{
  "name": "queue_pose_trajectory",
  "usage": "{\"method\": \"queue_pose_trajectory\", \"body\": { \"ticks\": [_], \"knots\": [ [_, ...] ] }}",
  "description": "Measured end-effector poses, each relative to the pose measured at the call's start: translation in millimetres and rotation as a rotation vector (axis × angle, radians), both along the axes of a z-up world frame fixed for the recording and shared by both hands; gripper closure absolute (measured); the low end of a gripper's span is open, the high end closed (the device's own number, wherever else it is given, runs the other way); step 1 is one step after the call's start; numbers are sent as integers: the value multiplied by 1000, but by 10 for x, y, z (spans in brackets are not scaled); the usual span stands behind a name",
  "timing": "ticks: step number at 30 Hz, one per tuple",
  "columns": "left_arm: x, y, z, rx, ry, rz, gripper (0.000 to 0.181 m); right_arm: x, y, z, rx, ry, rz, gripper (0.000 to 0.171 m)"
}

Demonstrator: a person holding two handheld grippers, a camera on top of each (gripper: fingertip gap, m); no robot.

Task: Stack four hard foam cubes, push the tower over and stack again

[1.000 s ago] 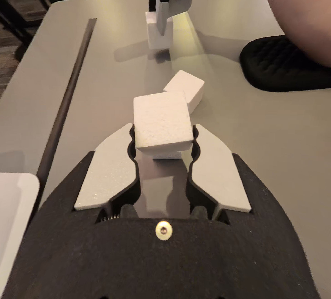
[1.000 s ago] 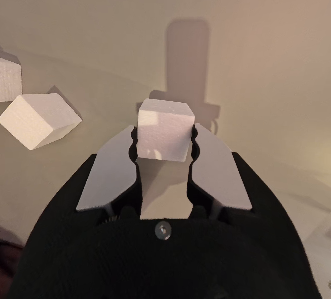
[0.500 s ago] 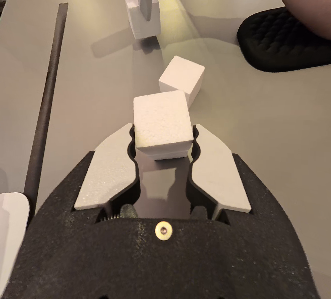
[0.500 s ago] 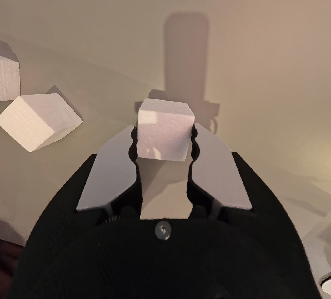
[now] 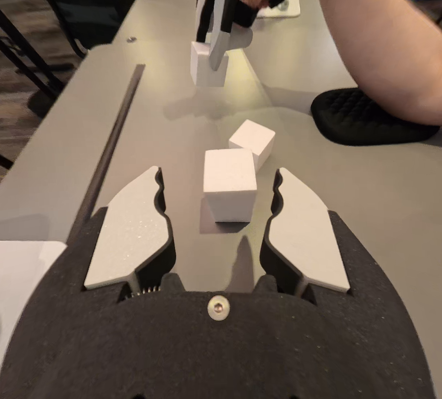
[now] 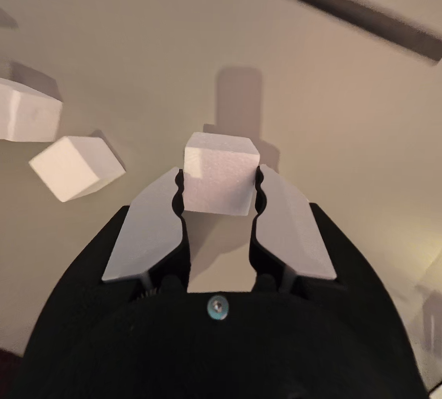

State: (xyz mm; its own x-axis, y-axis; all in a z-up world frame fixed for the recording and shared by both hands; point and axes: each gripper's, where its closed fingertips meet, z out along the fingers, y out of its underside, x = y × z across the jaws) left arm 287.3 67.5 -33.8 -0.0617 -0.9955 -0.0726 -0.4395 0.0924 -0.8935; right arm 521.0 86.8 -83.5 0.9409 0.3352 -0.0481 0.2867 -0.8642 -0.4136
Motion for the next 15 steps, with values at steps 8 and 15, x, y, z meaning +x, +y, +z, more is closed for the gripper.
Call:
{"method": "queue_pose_trajectory", "body": {
  "ticks": [8, 15],
  "knots": [
    [-662, 196, 562, 76, -135, 205, 84, -1456, -144, 1197, 594, 269, 689, 112],
    [-1015, 224, 818, 89, -228, 251, 89, -2120, -403, 1037, 514, 147, 1012, 112]
  ]
}}
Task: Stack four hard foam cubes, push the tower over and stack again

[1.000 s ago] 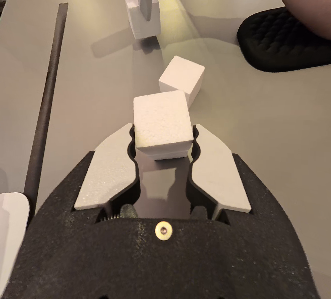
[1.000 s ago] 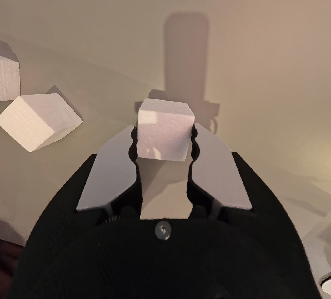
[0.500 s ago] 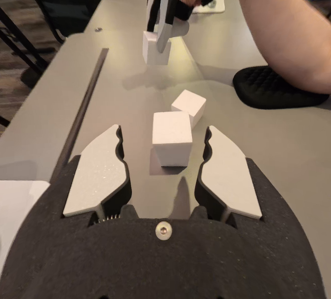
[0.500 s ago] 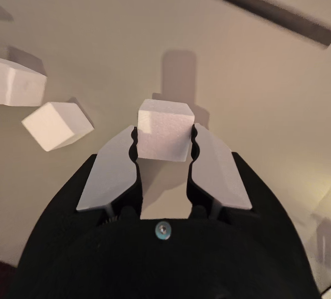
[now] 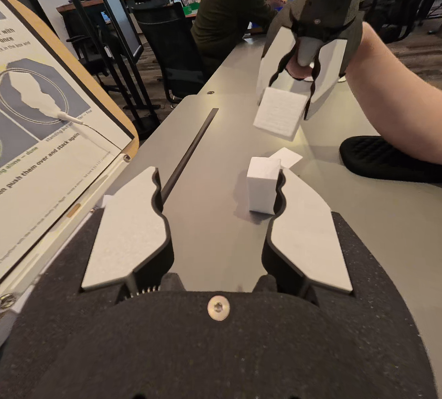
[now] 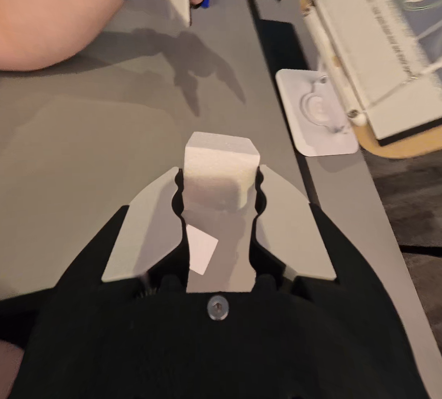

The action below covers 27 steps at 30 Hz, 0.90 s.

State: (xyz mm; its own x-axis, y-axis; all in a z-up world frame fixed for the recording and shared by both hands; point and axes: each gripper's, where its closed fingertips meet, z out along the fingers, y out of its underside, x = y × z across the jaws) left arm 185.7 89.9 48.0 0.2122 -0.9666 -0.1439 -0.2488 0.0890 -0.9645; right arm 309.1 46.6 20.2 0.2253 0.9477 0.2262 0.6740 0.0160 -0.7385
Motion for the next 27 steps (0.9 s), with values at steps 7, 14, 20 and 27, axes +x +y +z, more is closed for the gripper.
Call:
{"method": "queue_pose_trajectory", "body": {
  "ticks": [7, 14, 20, 27],
  "knots": [
    [-39, -85, 174, 6, -70, -31, 92, -133, 103, -350, -181, -400, 73, 112],
    [30, -186, 121, 24, -16, -70, 91, -142, 102, -490, -235, -590, 143, 112],
    [83, -209, 121, 32, -11, -82, 92, -109, 149, -556, -241, -674, 148, 112],
    [72, -128, 131, 10, -35, -51, 89, -158, 140, -602, -246, -677, 172, 112]
  ]
}}
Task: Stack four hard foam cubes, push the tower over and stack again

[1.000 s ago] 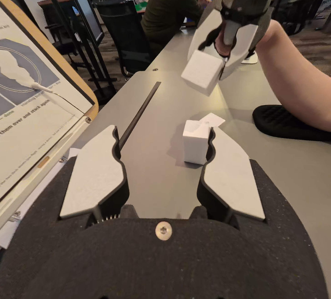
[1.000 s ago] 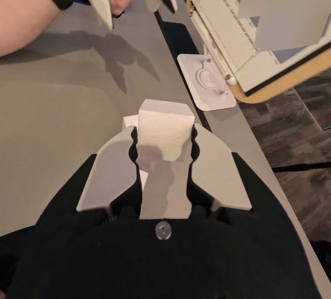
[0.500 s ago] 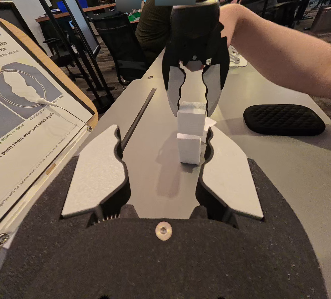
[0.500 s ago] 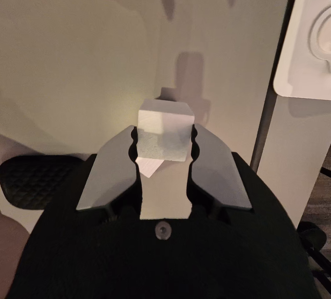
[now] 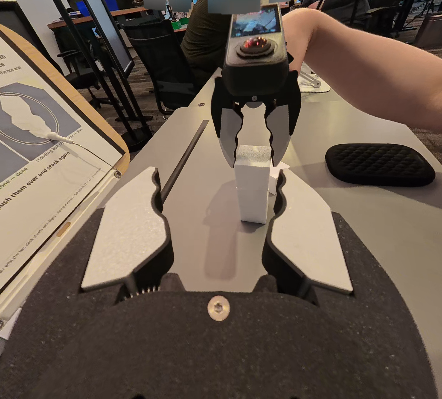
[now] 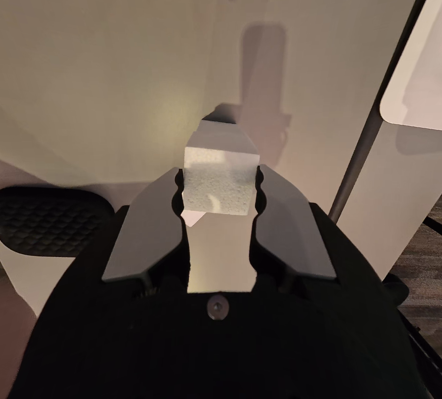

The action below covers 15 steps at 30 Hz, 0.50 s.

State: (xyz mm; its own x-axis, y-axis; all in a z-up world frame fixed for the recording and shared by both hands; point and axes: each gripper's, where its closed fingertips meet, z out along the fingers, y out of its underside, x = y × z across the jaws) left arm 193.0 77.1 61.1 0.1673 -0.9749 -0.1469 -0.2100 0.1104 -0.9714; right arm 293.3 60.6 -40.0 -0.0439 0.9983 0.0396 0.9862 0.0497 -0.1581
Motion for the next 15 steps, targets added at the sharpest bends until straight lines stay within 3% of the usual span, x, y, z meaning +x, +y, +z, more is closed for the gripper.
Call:
{"method": "queue_pose_trajectory", "body": {
  "ticks": [15],
  "knots": [
    [92, -96, -7, 40, 49, -16, 88, 19, 59, -17, 36, 24, -18, 111]
  ]
}}
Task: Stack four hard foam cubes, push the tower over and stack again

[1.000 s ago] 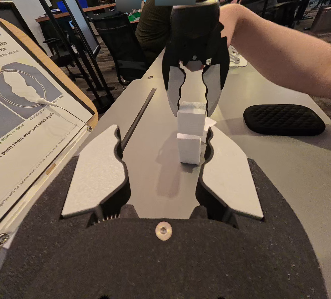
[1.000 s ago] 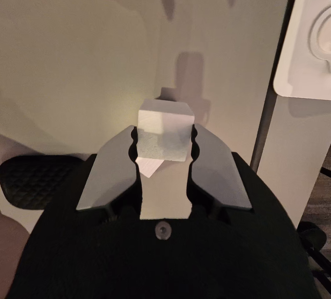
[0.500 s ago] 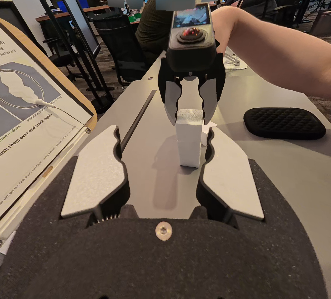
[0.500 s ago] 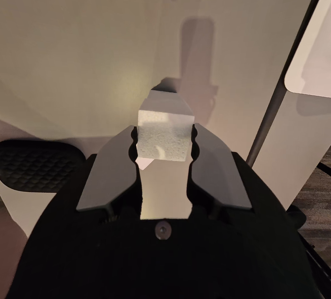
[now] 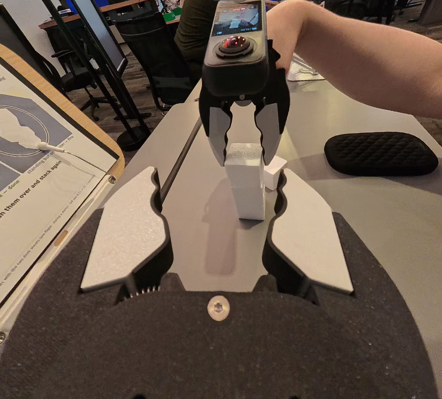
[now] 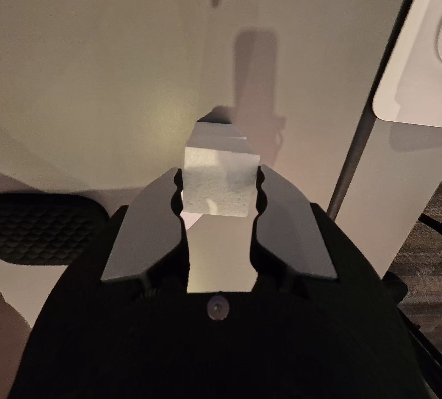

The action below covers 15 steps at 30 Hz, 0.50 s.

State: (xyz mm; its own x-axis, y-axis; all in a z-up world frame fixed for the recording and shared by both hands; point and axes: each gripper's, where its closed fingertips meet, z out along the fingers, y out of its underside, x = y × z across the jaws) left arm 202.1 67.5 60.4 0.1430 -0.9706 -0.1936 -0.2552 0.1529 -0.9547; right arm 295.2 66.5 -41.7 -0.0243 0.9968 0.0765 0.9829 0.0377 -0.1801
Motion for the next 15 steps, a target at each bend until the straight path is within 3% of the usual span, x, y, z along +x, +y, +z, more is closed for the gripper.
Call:
{"method": "queue_pose_trajectory", "body": {
  "ticks": [4, 10, 12, 15],
  "knots": [
    [11, -3, -16, 0, 12, 2, 86, 28, 46, 46, 58, 43, -39, 103],
    [-63, -5, 68, 2, -30, 5, 86, 157, -98, 545, 299, 489, -144, 100],
    [-90, -9, 101, 2, -47, 3, 86, 340, -171, 499, 329, 610, -242, 100],
    [-109, -24, 141, 4, -66, -1, 87, 718, -164, 92, 359, 635, -423, 100]
  ]
}}
